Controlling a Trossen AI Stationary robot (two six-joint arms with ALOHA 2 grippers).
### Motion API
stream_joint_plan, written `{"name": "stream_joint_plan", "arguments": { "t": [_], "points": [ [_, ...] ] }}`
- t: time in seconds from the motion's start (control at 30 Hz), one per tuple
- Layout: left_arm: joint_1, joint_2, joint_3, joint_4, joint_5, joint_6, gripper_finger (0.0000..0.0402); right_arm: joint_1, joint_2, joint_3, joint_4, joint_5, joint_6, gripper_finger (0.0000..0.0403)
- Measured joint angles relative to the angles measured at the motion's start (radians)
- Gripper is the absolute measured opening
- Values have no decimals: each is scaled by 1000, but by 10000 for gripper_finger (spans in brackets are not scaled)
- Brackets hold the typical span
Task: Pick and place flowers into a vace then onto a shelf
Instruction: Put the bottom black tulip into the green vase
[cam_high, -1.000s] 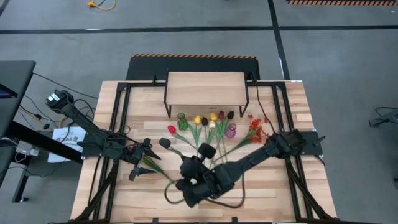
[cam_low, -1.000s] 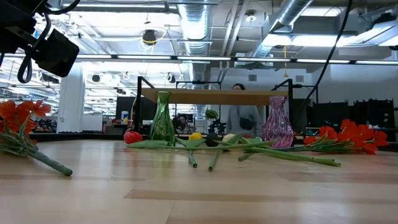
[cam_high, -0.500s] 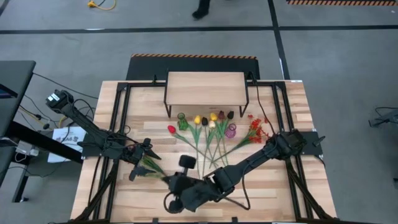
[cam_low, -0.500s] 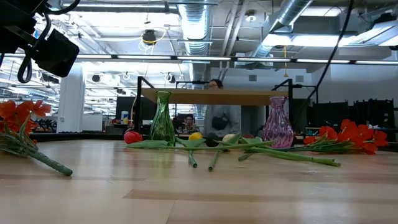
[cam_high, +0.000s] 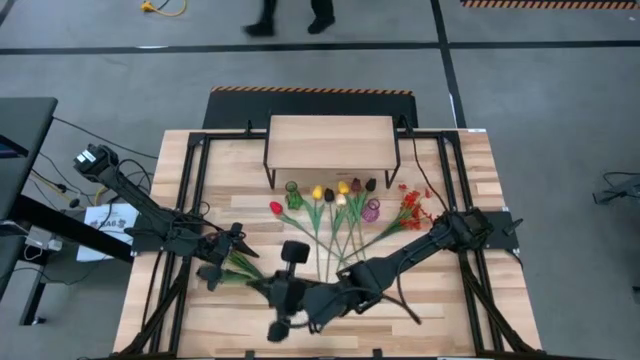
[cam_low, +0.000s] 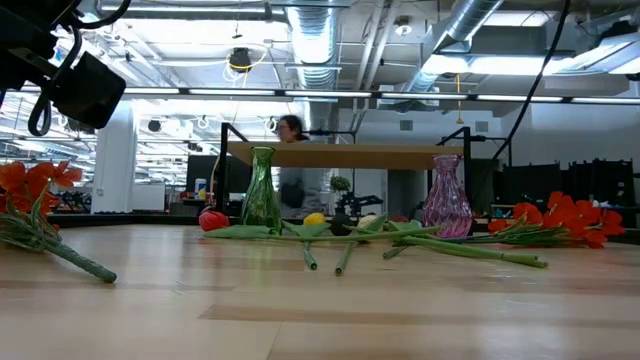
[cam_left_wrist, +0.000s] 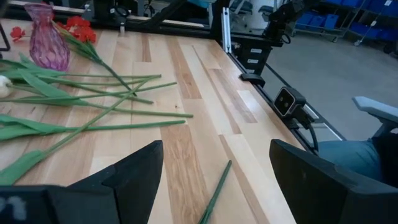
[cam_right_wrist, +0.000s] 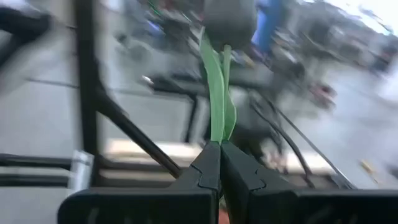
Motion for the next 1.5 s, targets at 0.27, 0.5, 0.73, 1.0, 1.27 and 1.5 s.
{"name": "stream_joint_plan", "arguments": {
  "t": [0.27, 0.5, 0.73, 1.0, 1.27, 1.5],
  "points": [
    [0, 0, 0, 23, -8, -14, 284, 32, -72, 1, 5, -62, -127, 0],
    [0, 0, 0, 26, -11, -34, 284, 44, -124, 0, -137, -29, -104, 0],
    [0, 0, 0, 26, -10, -39, 284, 48, -261, -209, -92, 0, -52, 0],
    [0, 0, 0, 26, -12, -41, 284, 40, -558, -1024, 775, -36, -83, 0],
    [0, 0, 0, 27, -72, -11, 284, -136, -616, -1474, 1598, -399, -125, 0],
    [0, 0, 0, 27, -104, -8, 284, -339, -573, -1459, 1610, -514, 6, 0]
  ]
}}
